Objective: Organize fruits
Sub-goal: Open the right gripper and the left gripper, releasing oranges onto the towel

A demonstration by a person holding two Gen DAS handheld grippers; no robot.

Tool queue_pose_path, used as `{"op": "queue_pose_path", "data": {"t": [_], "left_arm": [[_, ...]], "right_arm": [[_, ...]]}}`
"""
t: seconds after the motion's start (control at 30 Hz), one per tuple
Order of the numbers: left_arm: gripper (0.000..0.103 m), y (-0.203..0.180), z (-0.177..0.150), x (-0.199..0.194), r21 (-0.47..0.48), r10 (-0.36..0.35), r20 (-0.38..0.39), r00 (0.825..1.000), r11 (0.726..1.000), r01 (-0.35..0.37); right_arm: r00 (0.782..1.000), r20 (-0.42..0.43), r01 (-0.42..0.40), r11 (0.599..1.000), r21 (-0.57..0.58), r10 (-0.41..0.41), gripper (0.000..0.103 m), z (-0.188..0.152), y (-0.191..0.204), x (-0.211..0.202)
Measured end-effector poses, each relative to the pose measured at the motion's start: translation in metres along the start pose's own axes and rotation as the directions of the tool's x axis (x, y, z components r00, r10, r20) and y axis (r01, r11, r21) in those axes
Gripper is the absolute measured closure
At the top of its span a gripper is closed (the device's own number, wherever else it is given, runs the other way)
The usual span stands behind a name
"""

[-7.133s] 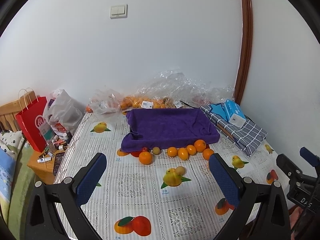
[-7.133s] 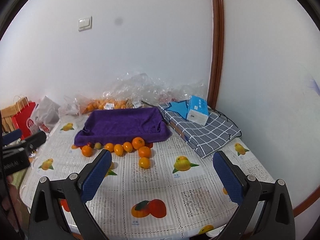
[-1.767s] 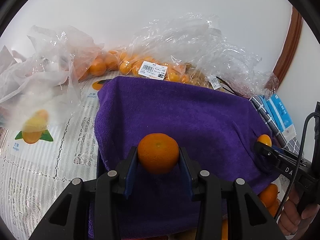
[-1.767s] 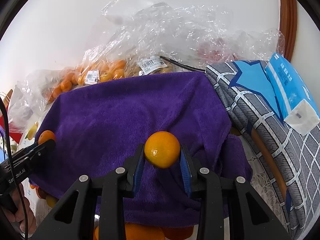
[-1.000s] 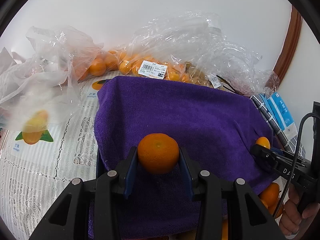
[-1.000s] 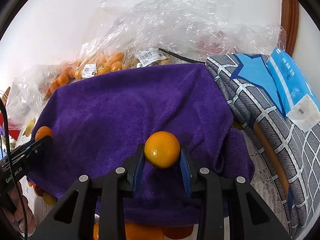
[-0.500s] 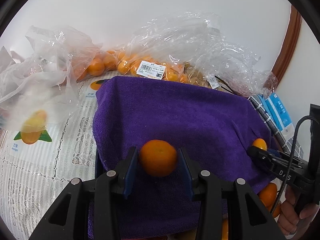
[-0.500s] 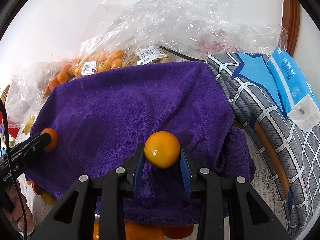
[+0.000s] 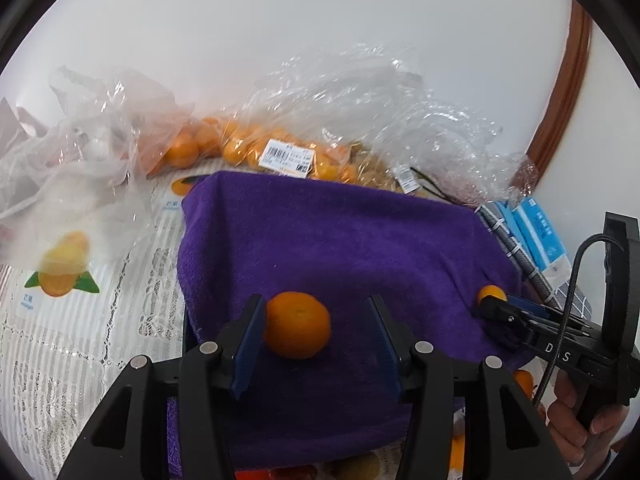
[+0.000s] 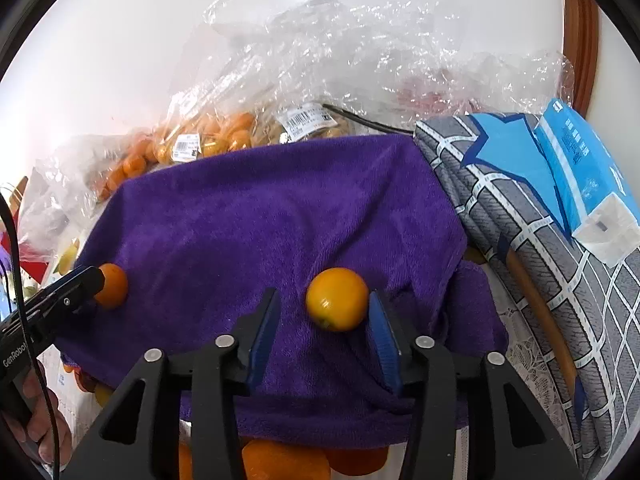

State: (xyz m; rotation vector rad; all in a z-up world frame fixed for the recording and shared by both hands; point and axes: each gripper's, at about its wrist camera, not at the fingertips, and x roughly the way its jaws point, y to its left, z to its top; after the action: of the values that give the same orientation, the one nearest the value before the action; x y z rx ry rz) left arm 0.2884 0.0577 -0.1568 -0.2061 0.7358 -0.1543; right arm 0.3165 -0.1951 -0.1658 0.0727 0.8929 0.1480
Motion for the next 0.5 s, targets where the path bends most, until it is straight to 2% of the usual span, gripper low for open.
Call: {"op": "queue_pose_path", "data": {"t": [0.17,0.5], "left_arm": [[0.053,-0.005,0.003,-0.011,0.008,0.047,0.057,0.997,0.999,-0.047],[0.053,-0.016,0.002,-0.031,0.073,0.018,0.14,0.99,0.997,-0.029]], "right_arm": [[0.998,0.06,-0.012,1.0,-0.013,0.013,0.054,0.0,0.003,-0.014],[0.987,0.161,0.011,0.999,-0.045,-0.003,0.054,0.003,0.008,-0.039]]}}
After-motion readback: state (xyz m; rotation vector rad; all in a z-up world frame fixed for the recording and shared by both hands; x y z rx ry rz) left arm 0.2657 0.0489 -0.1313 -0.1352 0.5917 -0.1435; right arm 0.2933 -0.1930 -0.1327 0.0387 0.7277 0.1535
